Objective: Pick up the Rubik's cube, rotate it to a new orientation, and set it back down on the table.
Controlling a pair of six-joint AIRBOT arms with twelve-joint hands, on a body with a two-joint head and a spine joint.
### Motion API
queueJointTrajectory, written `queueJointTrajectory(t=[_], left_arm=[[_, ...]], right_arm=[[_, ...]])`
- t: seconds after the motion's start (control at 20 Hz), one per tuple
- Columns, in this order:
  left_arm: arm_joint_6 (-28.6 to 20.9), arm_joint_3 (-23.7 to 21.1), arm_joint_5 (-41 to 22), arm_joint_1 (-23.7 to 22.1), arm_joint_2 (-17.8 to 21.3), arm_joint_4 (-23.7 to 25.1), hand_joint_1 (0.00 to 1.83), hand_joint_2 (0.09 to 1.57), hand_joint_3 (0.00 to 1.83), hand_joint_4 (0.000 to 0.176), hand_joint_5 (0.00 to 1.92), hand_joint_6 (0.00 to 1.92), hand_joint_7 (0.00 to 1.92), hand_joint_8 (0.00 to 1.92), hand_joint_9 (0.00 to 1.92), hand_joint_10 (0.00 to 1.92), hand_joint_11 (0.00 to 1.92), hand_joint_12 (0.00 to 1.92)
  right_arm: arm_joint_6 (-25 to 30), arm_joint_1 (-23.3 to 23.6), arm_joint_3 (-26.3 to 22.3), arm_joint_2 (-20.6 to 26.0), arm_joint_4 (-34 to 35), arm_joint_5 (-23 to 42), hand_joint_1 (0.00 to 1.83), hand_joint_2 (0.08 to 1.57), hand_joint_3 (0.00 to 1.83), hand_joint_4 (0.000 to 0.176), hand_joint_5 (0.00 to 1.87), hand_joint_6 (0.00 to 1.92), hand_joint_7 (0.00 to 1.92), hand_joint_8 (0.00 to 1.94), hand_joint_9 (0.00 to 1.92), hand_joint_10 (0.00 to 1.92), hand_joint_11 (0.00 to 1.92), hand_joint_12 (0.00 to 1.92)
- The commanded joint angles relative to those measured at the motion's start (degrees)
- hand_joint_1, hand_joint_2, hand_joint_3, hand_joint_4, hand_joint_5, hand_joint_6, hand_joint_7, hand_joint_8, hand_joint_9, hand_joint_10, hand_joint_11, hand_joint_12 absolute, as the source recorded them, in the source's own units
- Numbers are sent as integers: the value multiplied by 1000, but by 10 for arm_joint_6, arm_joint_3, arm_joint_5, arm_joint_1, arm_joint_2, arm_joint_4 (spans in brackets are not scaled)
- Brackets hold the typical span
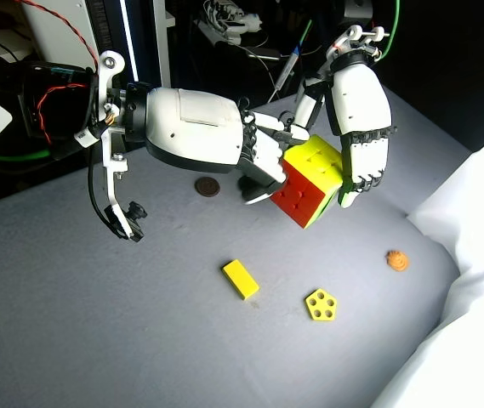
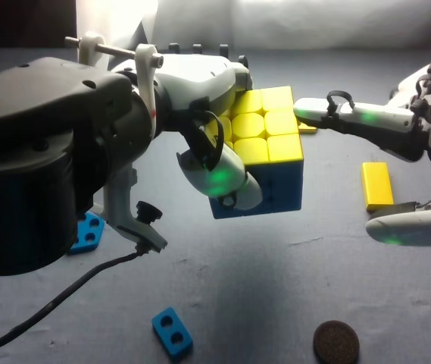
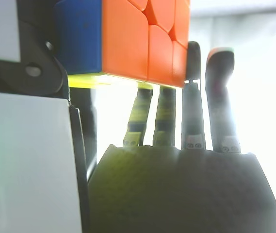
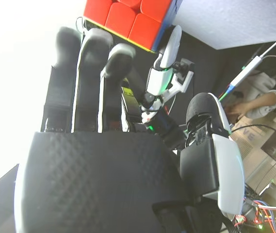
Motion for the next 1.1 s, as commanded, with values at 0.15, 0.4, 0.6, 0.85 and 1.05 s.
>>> queueJointTrajectory(t=[0.15, 0.4, 0.6, 0.85, 1.05], left_arm=[[0, -4, 3, -16, 4, 41, 1096, 1156, 8, 0, 876, 1179, 415, 1710, 357, 1875, 318, 1921], [3, -3, 3, -20, 5, 41, 1095, 1161, 0, 0, 871, 1183, 397, 1710, 357, 1863, 328, 1921], [3, -3, 3, -21, 5, 41, 1117, 1143, 0, 0, 906, 1122, 437, 1625, 377, 1798, 297, 1896], [5, -3, 3, -21, 5, 41, 1111, 1160, 0, 0, 874, 1171, 418, 1708, 373, 1864, 327, 1921], [5, -3, 3, -21, 5, 41, 1070, 1181, 2, 0, 837, 1232, 424, 1663, 376, 1816, 316, 1906]], right_arm=[[2, 5, -2, -12, 5, 50, 0, 1218, 0, 0, 0, 0, 791, 1941, 989, 1921, 944, 1921], [-3, 6, -2, -25, 5, 24, 0, 1225, 1, 0, 0, 0, 753, 1941, 938, 1921, 873, 1921], [-3, 7, -2, -33, 6, 6, 0, 1232, 3, 0, 0, 0, 701, 1941, 934, 1921, 887, 1921], [-4, 2, -2, -33, 5, 3, 0, 1236, 4, 0, 0, 0, 651, 1941, 886, 1921, 853, 1921], [-17, -11, -2, -35, 5, -5, 0, 1242, 6, 0, 0, 0, 620, 1941, 865, 1921, 845, 1921]])
